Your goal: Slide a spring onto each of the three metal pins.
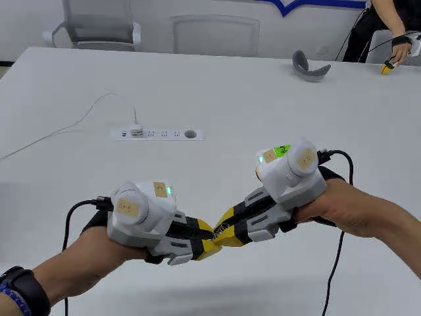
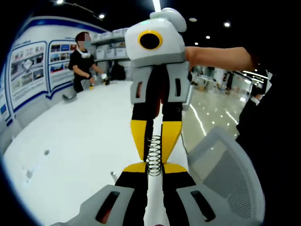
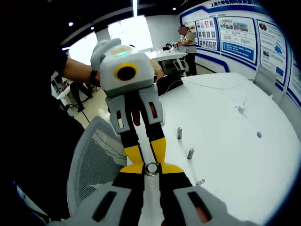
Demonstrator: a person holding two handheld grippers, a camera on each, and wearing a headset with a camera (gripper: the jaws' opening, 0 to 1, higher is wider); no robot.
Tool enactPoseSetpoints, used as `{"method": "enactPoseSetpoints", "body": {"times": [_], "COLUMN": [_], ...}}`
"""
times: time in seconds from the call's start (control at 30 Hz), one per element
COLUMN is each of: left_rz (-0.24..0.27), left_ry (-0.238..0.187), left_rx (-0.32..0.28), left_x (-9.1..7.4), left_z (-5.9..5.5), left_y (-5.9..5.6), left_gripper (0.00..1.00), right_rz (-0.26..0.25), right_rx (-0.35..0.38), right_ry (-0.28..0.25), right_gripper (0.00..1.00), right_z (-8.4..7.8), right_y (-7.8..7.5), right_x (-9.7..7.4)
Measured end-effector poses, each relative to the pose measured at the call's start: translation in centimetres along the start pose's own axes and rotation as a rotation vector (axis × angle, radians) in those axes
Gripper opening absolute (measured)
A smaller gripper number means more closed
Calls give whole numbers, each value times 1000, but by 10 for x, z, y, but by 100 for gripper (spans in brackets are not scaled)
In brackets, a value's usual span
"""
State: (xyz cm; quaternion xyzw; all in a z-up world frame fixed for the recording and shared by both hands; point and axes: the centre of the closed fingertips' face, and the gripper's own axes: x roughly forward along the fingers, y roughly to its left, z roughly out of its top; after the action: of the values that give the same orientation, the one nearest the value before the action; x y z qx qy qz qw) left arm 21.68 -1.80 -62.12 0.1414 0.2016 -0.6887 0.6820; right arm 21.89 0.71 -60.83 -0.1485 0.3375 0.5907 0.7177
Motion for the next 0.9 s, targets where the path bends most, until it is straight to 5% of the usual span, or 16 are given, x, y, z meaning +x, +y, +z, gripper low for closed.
{"method": "enactPoseSetpoints", "body": {"times": [0.4,0.9], "left_rz": [7,56], "left_ry": [4,14], "left_rx": [-2,-73], "left_x": [3,0], "left_z": [-3,-22], "left_y": [-2,2], "left_gripper": [12,30], "right_rz": [-21,-60], "right_rx": [-23,16], "right_ry": [7,2], "right_gripper": [12,12], "right_z": [-7,-18], "right_y": [0,-7], "right_x": [0,-5]}}
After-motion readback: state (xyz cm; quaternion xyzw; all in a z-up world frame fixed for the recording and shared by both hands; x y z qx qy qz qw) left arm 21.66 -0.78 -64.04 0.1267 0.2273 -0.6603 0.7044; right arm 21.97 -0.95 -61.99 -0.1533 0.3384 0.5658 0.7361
